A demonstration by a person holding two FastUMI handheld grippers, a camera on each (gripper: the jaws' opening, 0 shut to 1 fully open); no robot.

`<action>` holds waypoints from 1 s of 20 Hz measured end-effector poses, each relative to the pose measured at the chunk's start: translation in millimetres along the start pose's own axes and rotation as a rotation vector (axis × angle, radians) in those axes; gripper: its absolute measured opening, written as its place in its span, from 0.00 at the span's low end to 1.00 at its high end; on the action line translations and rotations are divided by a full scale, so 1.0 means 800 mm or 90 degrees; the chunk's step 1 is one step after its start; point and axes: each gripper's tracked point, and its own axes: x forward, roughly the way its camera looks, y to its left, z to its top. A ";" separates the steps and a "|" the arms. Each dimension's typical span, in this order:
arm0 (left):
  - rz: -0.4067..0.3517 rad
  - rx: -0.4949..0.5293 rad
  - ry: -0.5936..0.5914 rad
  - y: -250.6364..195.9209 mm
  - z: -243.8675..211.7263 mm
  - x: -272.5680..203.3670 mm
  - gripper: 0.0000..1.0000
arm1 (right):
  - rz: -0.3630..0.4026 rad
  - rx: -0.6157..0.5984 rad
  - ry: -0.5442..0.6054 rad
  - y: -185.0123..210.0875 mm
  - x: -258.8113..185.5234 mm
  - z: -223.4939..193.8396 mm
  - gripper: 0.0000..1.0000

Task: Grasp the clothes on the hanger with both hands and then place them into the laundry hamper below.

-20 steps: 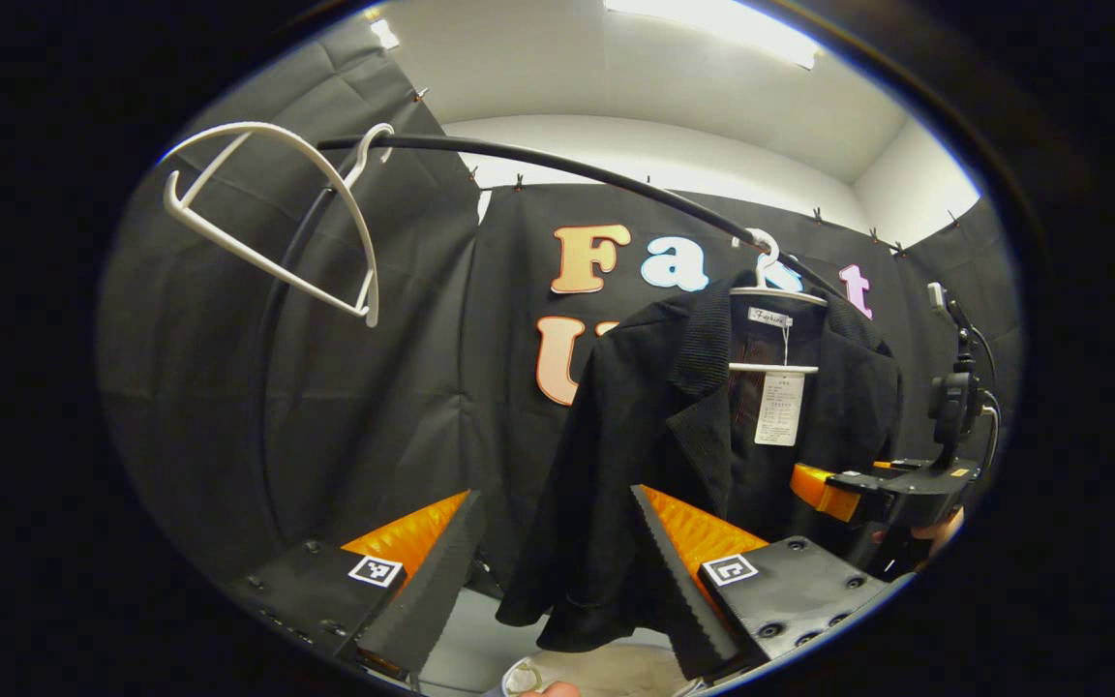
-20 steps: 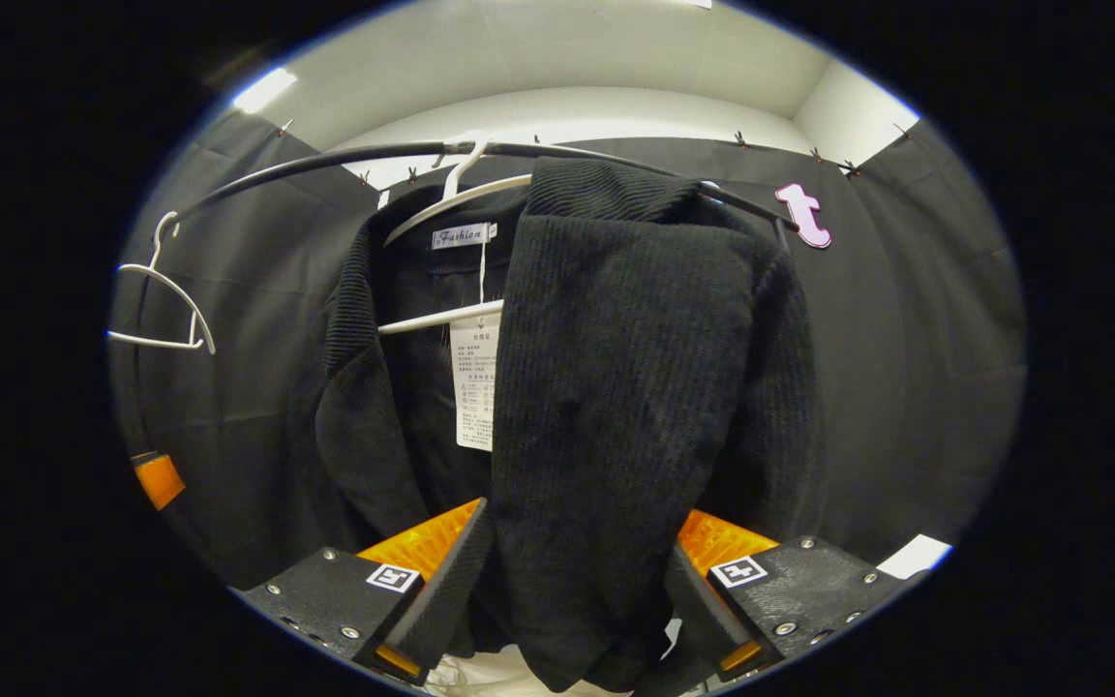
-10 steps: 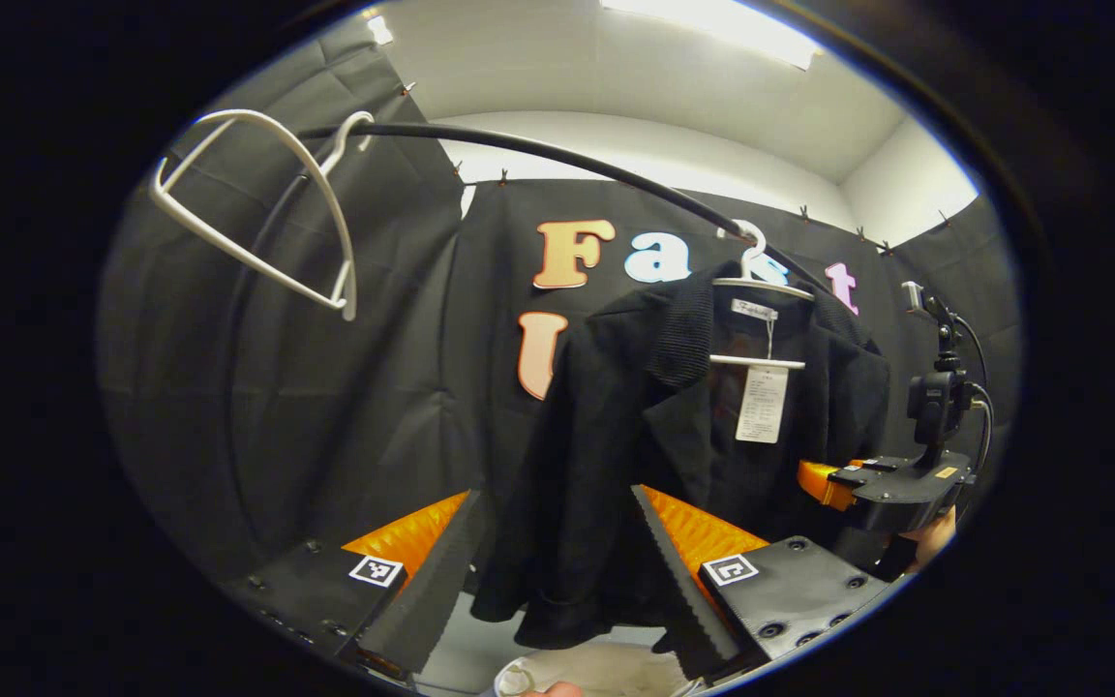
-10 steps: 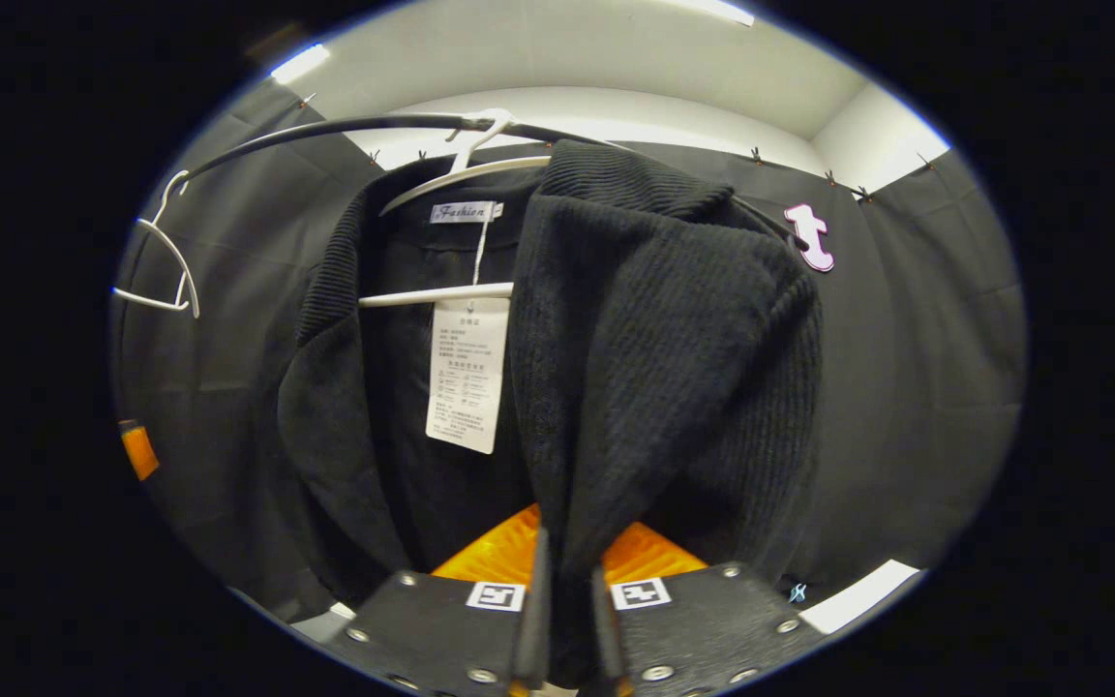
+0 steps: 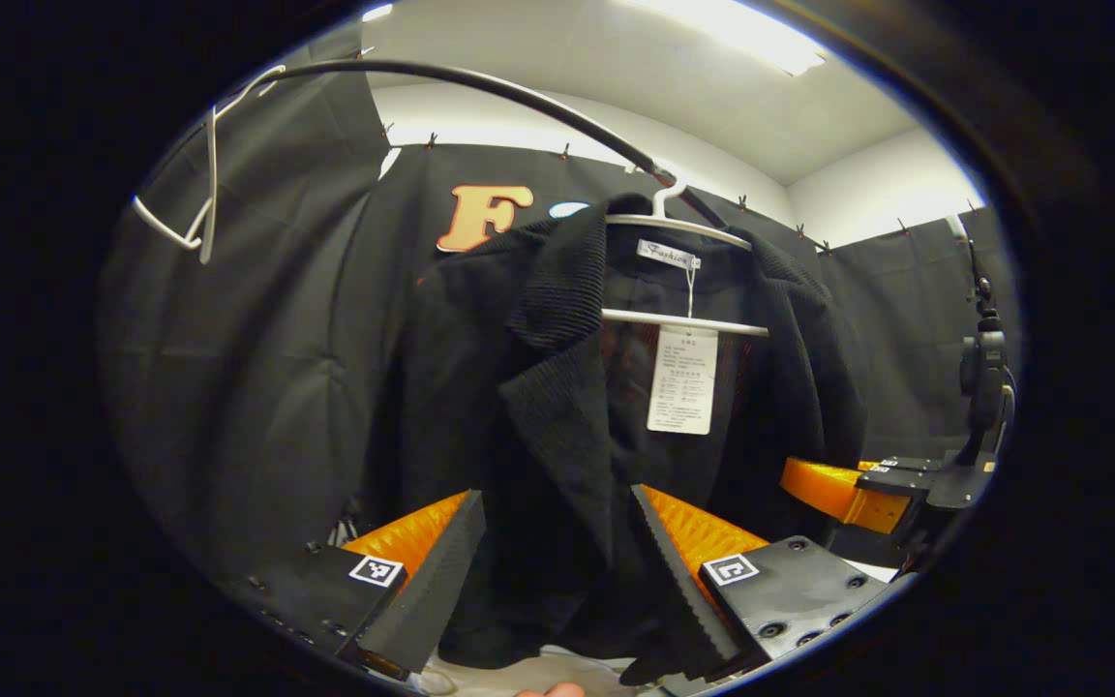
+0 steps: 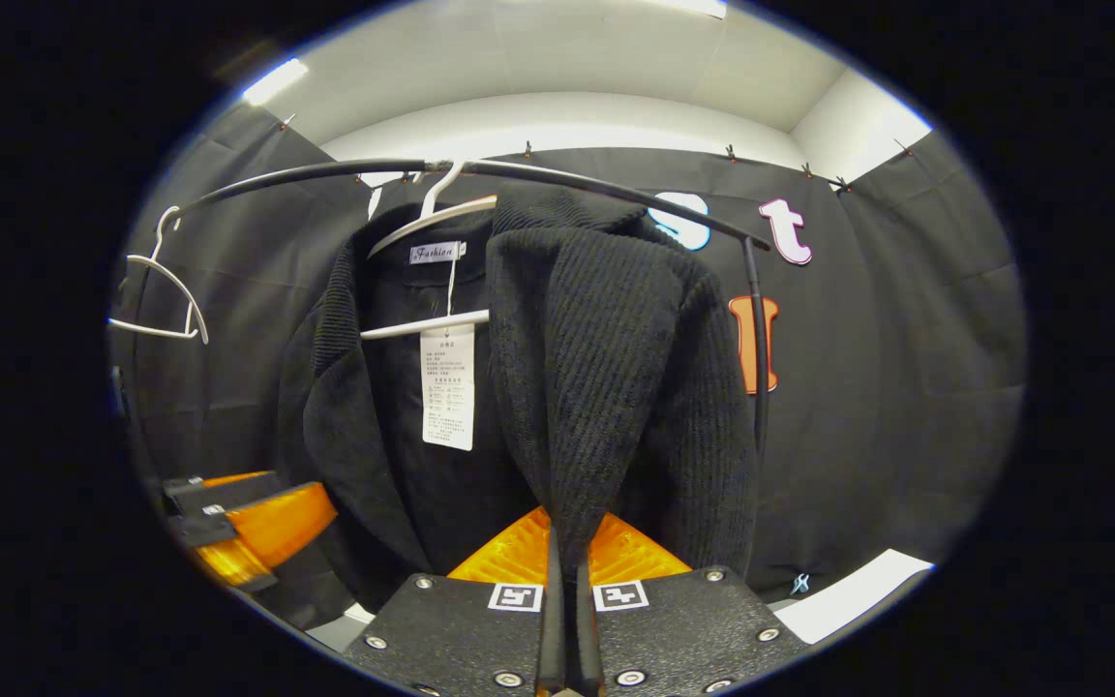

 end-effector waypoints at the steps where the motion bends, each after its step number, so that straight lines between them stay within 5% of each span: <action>1: -0.002 -0.010 0.002 -0.007 -0.005 0.011 0.93 | 0.000 -0.002 -0.002 -0.001 -0.003 0.003 0.05; 3: 0.024 -0.008 -0.001 -0.009 -0.013 0.034 0.92 | 0.001 -0.004 -0.003 -0.004 -0.009 0.006 0.05; 4: 0.042 -0.002 -0.002 -0.008 -0.019 0.043 1.00 | 0.000 -0.003 -0.003 -0.005 -0.010 0.007 0.05; 6: 0.069 0.009 -0.011 -0.007 -0.029 0.053 0.92 | 0.001 0.002 -0.003 -0.005 -0.014 0.009 0.05; 8: 0.105 0.021 -0.015 0.007 -0.035 0.073 1.00 | 0.008 0.004 -0.002 -0.002 -0.016 0.009 0.05; 12: 0.155 0.036 -0.025 0.036 -0.035 0.091 0.96 | 0.030 -0.006 -0.002 0.009 -0.021 0.009 0.05; 13: 0.162 0.042 -0.025 0.043 -0.033 0.092 0.92 | 0.033 -0.007 -0.003 0.010 -0.023 0.009 0.05; 18: 0.210 0.022 -0.038 0.101 -0.019 0.073 0.21 | 0.040 -0.006 -0.010 0.012 -0.024 0.009 0.05; 20: 0.209 0.013 -0.046 0.111 -0.007 0.060 0.22 | 0.041 -0.004 -0.015 0.012 -0.023 0.007 0.05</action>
